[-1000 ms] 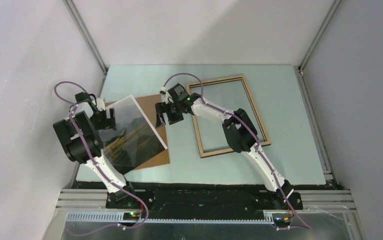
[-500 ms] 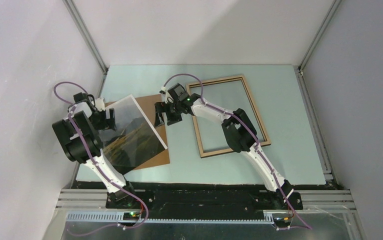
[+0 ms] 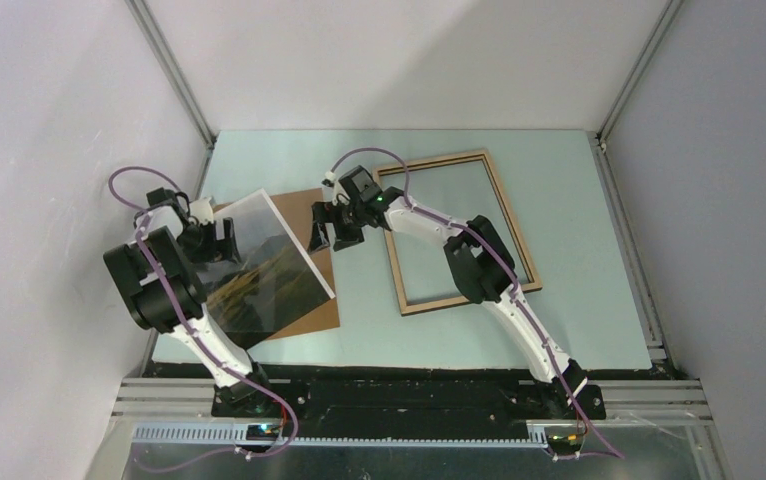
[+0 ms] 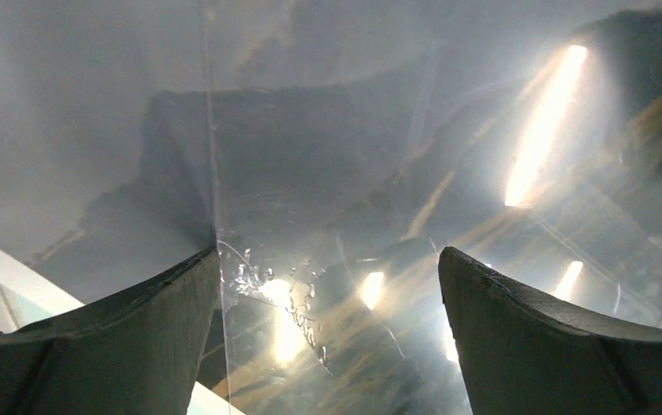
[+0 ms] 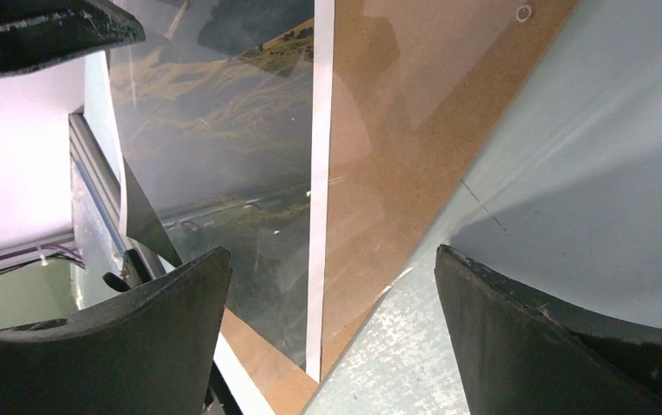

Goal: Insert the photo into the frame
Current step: Pick up the photo frame item at the center of the board, then move the photo frame to the center of the board.

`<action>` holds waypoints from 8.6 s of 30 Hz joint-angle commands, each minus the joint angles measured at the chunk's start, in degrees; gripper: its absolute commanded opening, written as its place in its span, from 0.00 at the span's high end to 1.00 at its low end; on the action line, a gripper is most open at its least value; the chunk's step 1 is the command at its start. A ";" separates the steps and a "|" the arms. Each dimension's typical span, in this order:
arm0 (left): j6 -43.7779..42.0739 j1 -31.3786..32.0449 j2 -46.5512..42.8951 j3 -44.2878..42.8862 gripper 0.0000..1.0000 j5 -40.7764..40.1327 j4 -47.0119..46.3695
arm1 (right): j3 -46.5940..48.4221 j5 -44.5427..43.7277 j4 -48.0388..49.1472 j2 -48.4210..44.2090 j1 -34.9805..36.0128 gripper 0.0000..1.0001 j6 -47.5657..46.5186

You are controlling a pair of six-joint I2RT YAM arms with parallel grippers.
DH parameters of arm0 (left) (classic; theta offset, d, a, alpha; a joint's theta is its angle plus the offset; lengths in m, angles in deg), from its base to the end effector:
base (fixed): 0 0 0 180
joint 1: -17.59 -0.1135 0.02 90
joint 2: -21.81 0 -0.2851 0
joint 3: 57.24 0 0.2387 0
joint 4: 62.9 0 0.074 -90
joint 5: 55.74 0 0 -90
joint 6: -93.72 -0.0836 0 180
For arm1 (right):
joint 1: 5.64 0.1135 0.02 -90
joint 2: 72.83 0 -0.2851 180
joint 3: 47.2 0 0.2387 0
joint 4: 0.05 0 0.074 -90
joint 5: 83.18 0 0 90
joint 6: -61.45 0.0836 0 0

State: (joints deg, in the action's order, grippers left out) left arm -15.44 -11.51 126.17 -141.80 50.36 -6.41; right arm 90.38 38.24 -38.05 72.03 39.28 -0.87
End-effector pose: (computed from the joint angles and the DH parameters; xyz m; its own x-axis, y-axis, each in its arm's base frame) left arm 0.3187 0.1509 0.1589 -0.9364 -0.1603 -0.3123 -0.1085 0.9783 -0.1767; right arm 0.3885 0.4490 0.1441 -0.8461 -0.2839 -0.4510 -0.5299 0.5388 0.6549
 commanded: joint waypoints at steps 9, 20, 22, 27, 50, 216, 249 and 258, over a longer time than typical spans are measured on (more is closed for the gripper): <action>-0.13 5.63 -6.11 2.84 0.02 5.69 3.14 | -12.48 4.86 8.26 -2.14 -4.45 0.11 7.42; 0.55 7.39 -7.53 4.43 0.02 7.13 3.11 | -23.11 12.14 21.40 -5.61 -6.66 0.17 15.03; 0.55 7.40 -7.65 4.76 0.02 7.25 3.15 | -24.92 13.64 24.99 -6.31 -7.18 0.20 16.42; 0.53 7.39 -7.83 5.53 0.02 8.00 3.14 | -28.65 17.27 32.73 -8.08 -8.70 0.28 19.69; 0.65 8.35 -9.35 6.10 0.02 12.62 3.14 | -30.51 25.58 45.16 -10.46 -9.26 0.50 26.09; 55.44 36.49 -13.73 -17.66 1.00 44.12 -20.91 | -56.09 -21.05 -4.80 -41.94 -47.63 0.82 -30.54; 74.68 39.83 -16.71 10.90 1.00 30.96 -57.90 | -70.51 -18.09 1.81 -52.53 -32.38 1.00 -17.23; 74.90 41.21 -18.35 14.83 1.00 29.38 -59.81 | -72.84 -17.66 3.58 -56.19 -33.18 1.00 -15.36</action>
State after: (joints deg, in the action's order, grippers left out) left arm 58.92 28.62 110.71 -128.13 80.63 -61.60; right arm 18.31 19.27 -36.54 18.56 6.47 -19.64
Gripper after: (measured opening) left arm 0.005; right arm 0.055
